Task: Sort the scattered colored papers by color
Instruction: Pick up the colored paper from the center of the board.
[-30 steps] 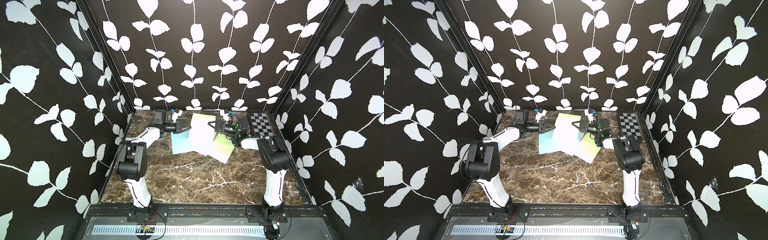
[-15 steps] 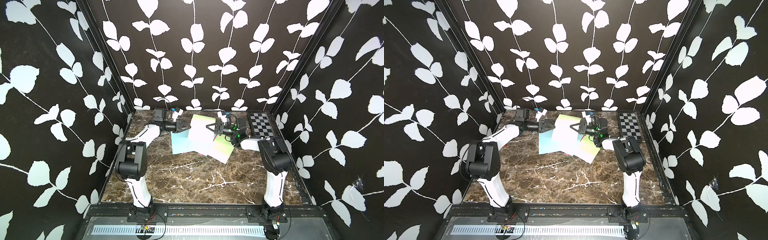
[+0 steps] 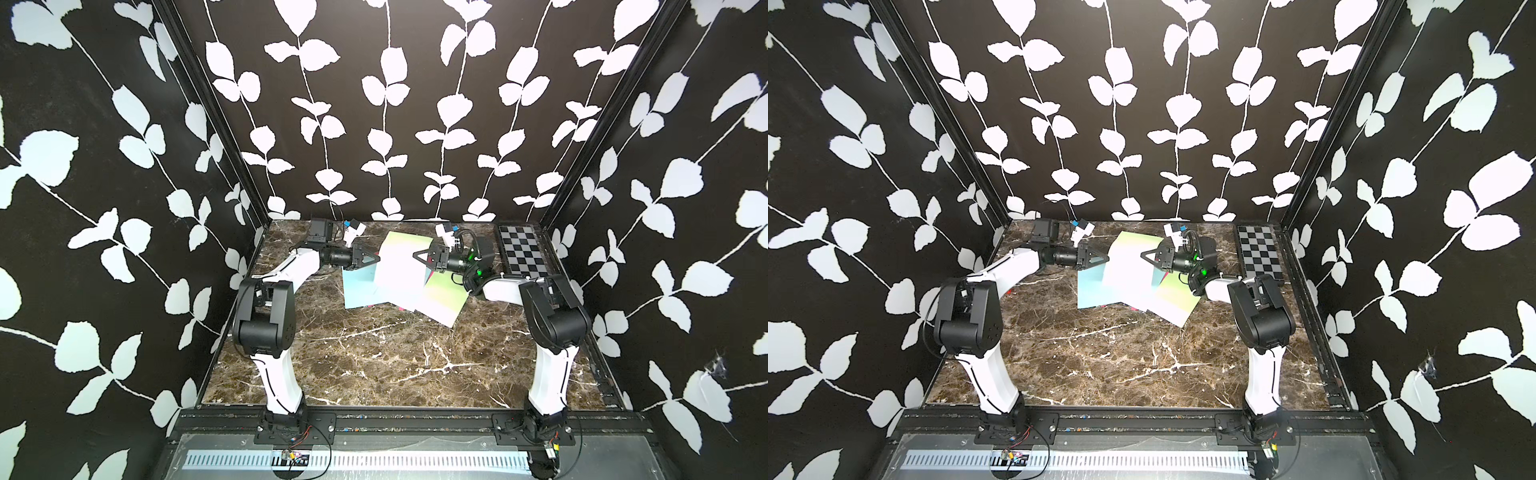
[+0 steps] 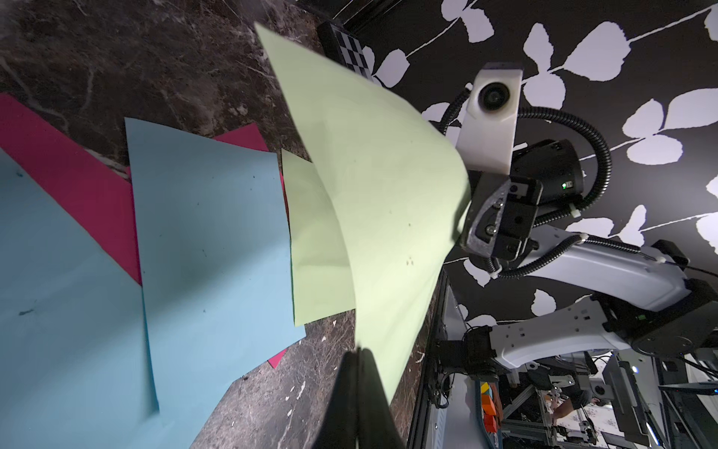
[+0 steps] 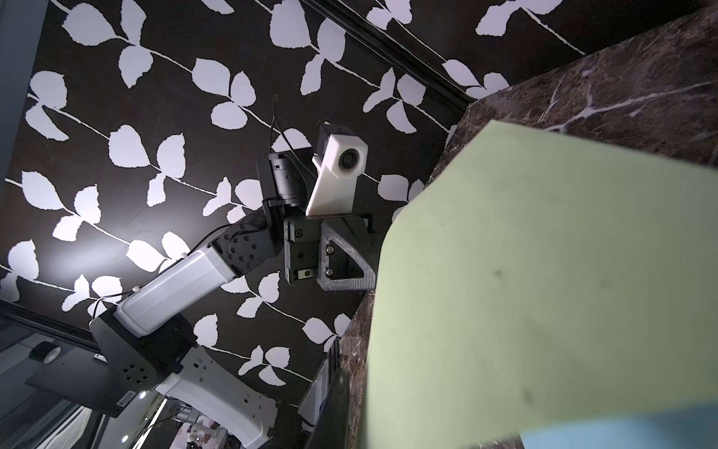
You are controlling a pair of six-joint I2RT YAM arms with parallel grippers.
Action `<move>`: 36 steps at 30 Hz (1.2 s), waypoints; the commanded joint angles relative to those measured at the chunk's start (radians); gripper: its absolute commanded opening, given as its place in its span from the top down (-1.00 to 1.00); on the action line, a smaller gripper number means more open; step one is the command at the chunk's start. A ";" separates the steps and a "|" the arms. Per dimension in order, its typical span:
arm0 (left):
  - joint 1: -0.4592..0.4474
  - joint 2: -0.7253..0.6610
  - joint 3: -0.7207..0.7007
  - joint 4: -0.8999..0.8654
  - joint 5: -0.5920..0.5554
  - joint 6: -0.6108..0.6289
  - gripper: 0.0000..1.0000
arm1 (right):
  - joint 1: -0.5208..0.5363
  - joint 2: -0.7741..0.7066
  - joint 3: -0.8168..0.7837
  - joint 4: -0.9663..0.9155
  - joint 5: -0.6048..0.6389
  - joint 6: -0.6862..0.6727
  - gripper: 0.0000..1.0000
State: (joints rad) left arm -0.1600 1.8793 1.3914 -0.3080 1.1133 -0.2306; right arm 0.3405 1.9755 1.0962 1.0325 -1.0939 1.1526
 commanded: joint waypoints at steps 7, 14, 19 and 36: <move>0.006 -0.044 -0.003 0.060 0.039 -0.021 0.94 | 0.005 -0.032 -0.029 -0.010 -0.014 -0.040 1.00; 0.027 -0.078 -0.006 0.045 -0.045 -0.026 0.00 | 0.005 -0.043 -0.022 -0.064 -0.010 -0.056 1.00; 0.064 -0.127 -0.013 0.001 -0.195 -0.018 -0.11 | 0.014 -0.100 -0.022 -0.250 0.010 -0.175 1.00; 0.065 -0.637 -0.256 0.025 -0.738 -0.019 -0.48 | 0.501 0.010 0.201 -0.547 0.375 -0.153 1.00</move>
State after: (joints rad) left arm -0.0929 1.3048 1.1854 -0.3016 0.4866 -0.2489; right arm 0.7887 1.9274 1.2022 0.4412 -0.7940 0.9230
